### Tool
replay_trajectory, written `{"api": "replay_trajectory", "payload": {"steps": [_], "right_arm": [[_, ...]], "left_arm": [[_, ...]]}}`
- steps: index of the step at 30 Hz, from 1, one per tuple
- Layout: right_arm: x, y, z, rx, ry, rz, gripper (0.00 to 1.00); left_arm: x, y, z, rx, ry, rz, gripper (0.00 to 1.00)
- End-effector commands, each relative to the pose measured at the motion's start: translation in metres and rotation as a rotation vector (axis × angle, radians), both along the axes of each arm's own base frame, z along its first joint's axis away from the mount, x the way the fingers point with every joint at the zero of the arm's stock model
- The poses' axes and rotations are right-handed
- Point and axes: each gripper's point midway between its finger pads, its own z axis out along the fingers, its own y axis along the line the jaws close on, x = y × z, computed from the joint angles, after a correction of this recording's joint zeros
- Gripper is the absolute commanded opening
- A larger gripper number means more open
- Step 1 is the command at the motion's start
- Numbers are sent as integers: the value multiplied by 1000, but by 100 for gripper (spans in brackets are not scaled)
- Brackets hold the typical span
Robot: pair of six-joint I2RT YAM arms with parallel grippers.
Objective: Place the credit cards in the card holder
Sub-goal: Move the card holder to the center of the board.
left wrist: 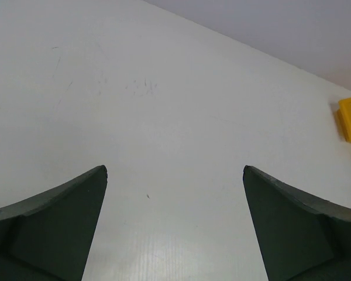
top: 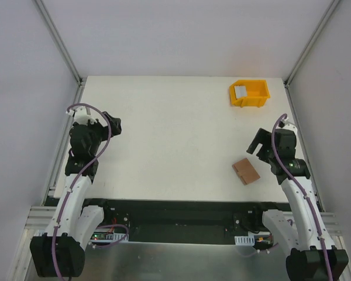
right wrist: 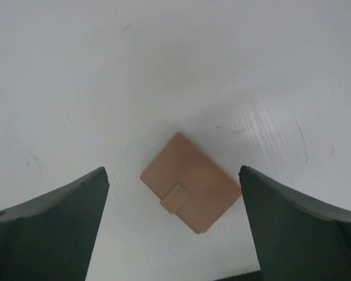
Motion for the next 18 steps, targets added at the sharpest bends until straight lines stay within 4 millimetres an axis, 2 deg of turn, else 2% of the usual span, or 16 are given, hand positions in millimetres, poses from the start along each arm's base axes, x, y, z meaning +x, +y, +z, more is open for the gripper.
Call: {"api": "replay_trajectory", "payload": {"steps": [1, 3, 7, 12, 16, 18], "right_arm": [[-31, -4, -26, 28, 186, -81, 96], [-38, -8, -31, 23, 220, -112, 96], [-48, -17, -36, 16, 232, -190, 96], [-54, -16, -43, 33, 242, -197, 96], [-58, -18, -49, 38, 270, -220, 96], [-65, -22, -60, 39, 300, -261, 96]], "left_arm": [[-5, 20, 13, -170, 11, 203, 99], [-16, 31, 1, -237, 75, 311, 99], [-21, 18, -2, -210, 95, 219, 99], [-26, -32, 15, -95, 112, -151, 99], [-29, -43, 10, -174, 174, -179, 99], [-33, -59, 4, -153, 211, -312, 99]]}}
